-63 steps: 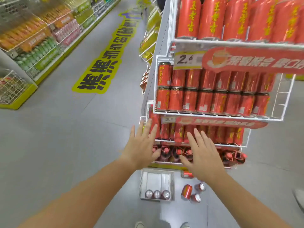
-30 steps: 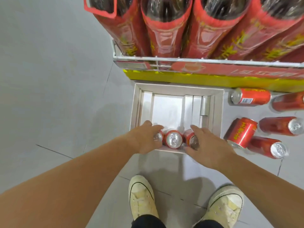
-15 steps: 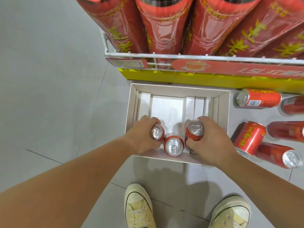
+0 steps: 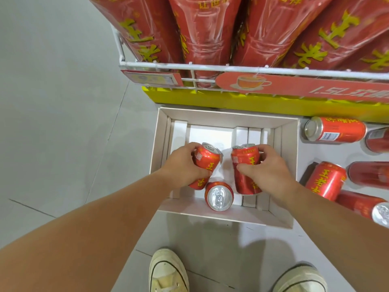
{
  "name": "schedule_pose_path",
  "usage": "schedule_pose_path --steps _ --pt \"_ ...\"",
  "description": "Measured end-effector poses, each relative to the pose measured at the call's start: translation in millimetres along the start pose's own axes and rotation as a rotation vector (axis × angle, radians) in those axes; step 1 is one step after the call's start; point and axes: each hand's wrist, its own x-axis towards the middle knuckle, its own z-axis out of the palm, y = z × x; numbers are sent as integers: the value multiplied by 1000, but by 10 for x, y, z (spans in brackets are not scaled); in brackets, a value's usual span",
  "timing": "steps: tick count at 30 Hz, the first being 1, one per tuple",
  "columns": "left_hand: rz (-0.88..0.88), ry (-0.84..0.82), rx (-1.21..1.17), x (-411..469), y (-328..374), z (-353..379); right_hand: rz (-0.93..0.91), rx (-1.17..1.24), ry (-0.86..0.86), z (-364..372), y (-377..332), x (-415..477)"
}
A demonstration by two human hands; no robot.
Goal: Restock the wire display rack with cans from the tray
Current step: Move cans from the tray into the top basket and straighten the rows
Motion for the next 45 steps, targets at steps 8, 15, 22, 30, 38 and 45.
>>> schedule_pose_path --steps 8,15,22,30,38,45 --pt "-18 14 -408 -228 292 -200 -75 87 15 -45 -168 -200" --pt "-47 -7 -611 -925 879 -633 -124 186 120 -425 -794 -855" --pt "77 -18 -588 -1939 1801 -1121 -222 220 172 -989 -1708 -1831" --pt "259 -20 -468 -3397 3180 -1853 -365 206 234 -1789 -2998 -3204" --pt "511 -15 -452 -4908 4678 -2516 -551 235 349 -2602 -4305 -4660" --pt "745 14 -363 -6033 5715 -2972 -712 264 439 -3180 -5259 -5804"
